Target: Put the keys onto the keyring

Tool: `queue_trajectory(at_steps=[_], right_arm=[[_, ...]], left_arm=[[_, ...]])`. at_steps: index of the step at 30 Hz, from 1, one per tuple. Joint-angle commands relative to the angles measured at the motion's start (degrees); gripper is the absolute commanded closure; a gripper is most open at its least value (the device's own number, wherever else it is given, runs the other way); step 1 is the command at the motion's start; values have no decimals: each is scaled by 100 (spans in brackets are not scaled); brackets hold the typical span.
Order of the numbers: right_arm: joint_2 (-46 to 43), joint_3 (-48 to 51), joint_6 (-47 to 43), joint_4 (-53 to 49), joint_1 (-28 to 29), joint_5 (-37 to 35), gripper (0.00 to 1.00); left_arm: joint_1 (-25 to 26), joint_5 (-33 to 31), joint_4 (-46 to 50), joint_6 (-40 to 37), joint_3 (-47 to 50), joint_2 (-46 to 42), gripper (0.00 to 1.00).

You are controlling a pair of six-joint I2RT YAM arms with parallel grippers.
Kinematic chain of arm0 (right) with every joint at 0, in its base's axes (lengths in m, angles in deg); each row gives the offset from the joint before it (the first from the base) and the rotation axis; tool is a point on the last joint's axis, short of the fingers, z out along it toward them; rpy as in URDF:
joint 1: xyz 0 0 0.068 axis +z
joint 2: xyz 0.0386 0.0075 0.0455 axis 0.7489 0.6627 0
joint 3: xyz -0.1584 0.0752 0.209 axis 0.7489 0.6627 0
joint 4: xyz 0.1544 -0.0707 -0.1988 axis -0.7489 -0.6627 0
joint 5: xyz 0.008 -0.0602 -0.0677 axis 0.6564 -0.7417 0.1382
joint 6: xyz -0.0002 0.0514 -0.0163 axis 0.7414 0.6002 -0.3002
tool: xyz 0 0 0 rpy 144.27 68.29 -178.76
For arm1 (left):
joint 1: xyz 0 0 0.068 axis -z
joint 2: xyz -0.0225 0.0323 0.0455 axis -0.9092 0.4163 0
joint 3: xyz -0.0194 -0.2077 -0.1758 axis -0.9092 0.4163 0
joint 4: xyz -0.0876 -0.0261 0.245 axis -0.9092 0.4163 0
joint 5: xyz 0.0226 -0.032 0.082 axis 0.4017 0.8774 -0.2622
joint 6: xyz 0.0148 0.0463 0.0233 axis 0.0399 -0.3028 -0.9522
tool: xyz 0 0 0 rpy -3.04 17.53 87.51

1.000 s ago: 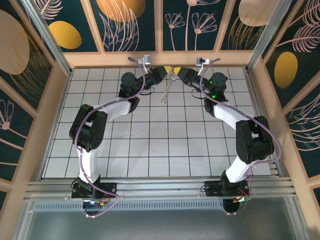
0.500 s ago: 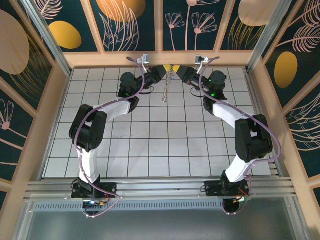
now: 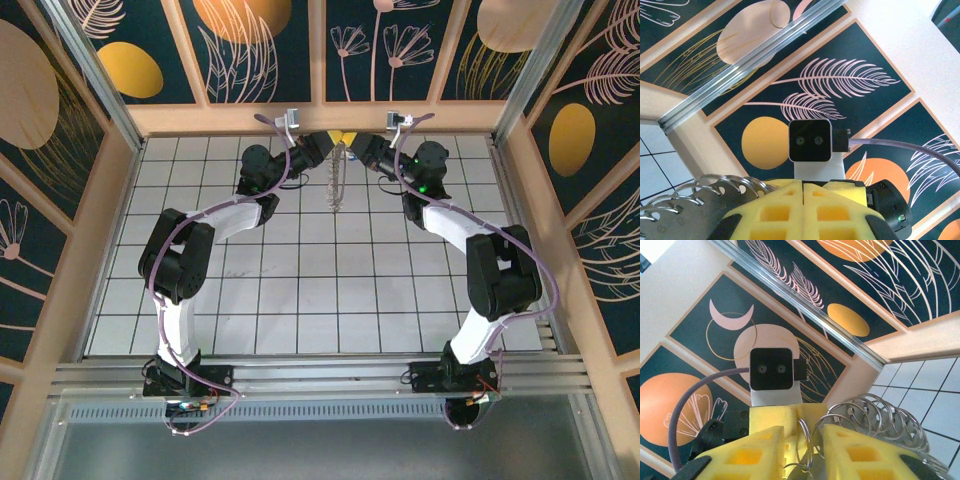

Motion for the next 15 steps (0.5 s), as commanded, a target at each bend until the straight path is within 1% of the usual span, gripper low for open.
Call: queue_trajectory(at_steps=[1, 5, 6, 8, 12, 15], right_arm=[[56, -201, -19, 156, 50, 89, 76], [24, -176, -31, 136, 35, 90, 85], [15, -170, -24, 134, 23, 98, 88], [6, -149, -26, 140, -15, 124, 99], [-21, -129, -55, 130, -118, 245, 100], [-36, -193, -119, 37, -234, 457, 100]], left_arm=[[42, 80, -348, 28, -88, -242, 100], [46, 75, -364, 22, -69, -251, 100], [46, 73, -358, 19, -61, -253, 100], [47, 63, -352, 6, -53, -268, 100], [47, 52, -234, -117, -52, -286, 100], [29, 76, -39, -316, -70, -368, 84]])
